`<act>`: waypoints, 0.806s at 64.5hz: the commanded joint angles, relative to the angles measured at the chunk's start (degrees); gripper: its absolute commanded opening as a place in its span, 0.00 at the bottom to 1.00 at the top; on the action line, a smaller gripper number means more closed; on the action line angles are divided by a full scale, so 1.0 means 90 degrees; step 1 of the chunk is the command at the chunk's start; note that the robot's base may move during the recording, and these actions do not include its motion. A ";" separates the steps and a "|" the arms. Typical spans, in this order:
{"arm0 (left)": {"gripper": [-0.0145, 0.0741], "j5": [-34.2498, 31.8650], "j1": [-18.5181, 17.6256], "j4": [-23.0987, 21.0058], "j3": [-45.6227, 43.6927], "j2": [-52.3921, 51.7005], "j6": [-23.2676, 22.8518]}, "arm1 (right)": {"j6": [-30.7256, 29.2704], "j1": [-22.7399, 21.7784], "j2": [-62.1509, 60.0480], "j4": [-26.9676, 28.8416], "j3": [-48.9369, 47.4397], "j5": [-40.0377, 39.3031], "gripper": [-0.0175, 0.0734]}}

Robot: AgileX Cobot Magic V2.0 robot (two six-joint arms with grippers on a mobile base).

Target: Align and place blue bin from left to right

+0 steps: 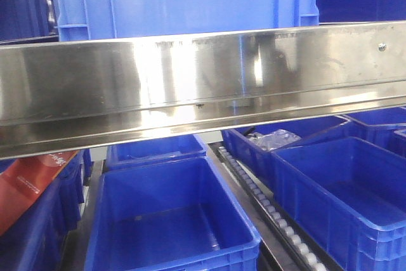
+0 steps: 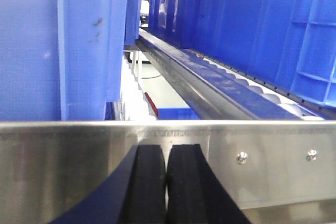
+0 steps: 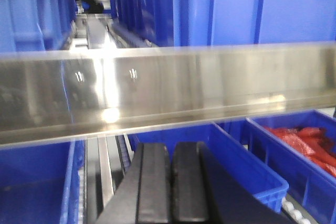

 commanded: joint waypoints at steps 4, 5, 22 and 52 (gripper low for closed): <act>0.17 -0.0096 0.0015 -0.0038 -0.0007 -0.0033 0.0000 | -0.0067 -0.0033 -0.0037 -0.0062 0.0030 -0.0408 0.10; 0.17 -0.0096 0.0015 -0.0038 -0.0007 -0.0033 0.0000 | -0.0067 -0.0033 -0.0037 -0.0075 0.0030 -0.0407 0.10; 0.17 -0.0096 0.0015 -0.0038 -0.0007 -0.0033 0.0000 | -0.0067 -0.0033 -0.0037 -0.0075 0.0030 -0.0392 0.10; 0.17 -0.0096 0.0015 -0.0038 -0.0007 -0.0033 0.0000 | -0.0067 -0.0033 -0.0037 -0.0075 0.0030 -0.0392 0.10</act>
